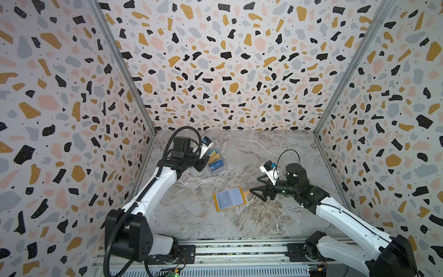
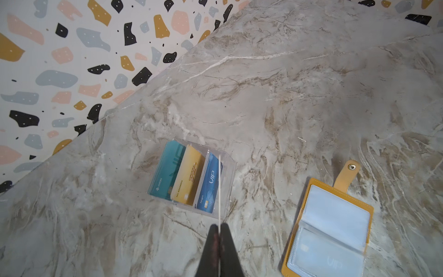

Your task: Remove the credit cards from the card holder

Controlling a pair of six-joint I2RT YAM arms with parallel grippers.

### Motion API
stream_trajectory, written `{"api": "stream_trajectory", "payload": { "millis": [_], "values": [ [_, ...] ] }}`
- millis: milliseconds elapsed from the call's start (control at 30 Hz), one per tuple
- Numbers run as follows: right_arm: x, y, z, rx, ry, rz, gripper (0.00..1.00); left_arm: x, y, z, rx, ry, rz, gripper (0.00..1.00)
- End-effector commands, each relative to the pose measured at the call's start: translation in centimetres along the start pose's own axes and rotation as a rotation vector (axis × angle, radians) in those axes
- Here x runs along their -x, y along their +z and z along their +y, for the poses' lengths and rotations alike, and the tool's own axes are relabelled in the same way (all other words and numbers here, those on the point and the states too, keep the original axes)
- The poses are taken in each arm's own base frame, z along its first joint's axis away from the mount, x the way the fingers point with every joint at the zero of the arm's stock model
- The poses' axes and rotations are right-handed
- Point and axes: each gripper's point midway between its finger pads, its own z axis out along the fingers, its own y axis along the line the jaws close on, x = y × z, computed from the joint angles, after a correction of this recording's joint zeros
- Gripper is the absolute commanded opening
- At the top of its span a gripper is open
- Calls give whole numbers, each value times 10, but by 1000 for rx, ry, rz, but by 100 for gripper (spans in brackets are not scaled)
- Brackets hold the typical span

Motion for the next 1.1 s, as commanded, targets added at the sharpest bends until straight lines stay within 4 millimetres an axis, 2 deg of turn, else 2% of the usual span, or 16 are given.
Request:
{"api": "stream_trajectory", "payload": {
  "millis": [0, 167, 433, 533, 1067],
  "values": [
    [10, -6, 2, -10, -18, -39, 89, 9, 5, 4, -43, 92, -15, 0],
    [9, -6, 0, -18, -18, -41, 89, -9, 26, 9, -120, 125, 85, 0],
    [9, -6, -1, -24, -17, -40, 89, -18, 56, 16, -162, 131, 87, 0],
    [9, -7, -2, -31, -19, -44, 89, -21, 63, 16, -189, 148, 93, 0],
    [8, -6, -3, -37, -18, -46, 89, -36, 98, 43, -148, 165, 152, 0]
  ]
}}
